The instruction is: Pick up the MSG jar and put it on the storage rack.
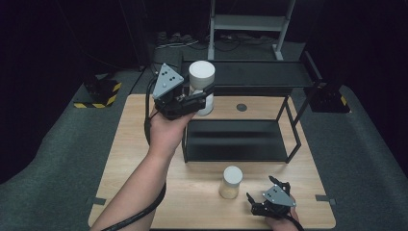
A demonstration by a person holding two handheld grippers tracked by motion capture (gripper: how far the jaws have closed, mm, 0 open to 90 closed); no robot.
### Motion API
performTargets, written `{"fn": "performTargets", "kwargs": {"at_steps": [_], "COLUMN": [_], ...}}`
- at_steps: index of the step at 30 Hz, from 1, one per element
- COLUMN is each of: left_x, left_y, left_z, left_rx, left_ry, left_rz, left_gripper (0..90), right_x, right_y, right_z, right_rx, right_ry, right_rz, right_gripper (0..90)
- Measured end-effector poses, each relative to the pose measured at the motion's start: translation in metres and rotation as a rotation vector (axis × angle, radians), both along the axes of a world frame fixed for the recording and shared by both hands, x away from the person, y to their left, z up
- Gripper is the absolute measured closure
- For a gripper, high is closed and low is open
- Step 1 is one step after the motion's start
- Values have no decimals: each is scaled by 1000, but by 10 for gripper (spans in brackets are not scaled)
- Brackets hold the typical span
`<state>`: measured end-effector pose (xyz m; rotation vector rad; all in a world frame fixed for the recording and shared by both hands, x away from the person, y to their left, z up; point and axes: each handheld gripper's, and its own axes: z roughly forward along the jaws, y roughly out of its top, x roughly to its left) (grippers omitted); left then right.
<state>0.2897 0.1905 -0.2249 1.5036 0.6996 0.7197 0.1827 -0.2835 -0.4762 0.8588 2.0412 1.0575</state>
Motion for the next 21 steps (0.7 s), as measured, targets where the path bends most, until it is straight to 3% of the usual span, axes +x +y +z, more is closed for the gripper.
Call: {"fn": "performTargets", "kwargs": {"at_steps": [5,21], "left_x": [6,31], "left_y": [-4,-19], "left_z": [5,21], "left_rx": [-25,-32], "left_ry": [0,-6], "left_rz": [5,51], "left_gripper": [347,348], "right_x": [0,1], "right_y": [-1,-3], "right_z": [0,0], "right_rx": [4,21], "right_ry": [0,5], "right_rz": [0,-3], "right_gripper": [0,0]}}
